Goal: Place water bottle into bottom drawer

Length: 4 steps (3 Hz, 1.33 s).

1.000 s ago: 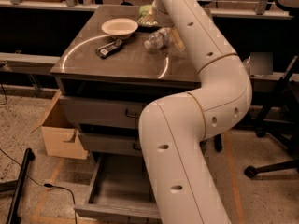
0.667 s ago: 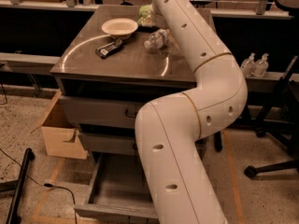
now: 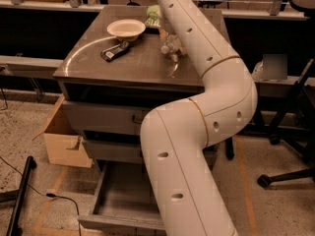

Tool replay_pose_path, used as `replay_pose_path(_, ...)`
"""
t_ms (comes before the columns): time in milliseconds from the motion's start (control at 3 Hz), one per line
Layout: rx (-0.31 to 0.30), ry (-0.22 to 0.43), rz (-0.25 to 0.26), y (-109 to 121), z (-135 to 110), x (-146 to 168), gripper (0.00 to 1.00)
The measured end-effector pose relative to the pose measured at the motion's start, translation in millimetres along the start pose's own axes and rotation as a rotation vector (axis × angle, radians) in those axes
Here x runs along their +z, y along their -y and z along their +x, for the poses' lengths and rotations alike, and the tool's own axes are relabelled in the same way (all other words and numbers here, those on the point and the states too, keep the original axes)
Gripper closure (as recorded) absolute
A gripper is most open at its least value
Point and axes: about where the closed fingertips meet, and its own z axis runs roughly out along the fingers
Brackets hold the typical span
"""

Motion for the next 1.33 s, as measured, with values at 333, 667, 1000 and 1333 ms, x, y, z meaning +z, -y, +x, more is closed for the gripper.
replay_pose_path(333,-0.002,0.001,-0.005,-6,3,0,0.64)
replay_pose_path(667,0.017,0.03,0.022,-10,4,-13,0.86)
replay_pose_path(1000,0.08,0.102,0.093,-23,7,-39,1.0)
replay_pose_path(1333,0.059,0.226,0.215,-26,-3,-63,1.0)
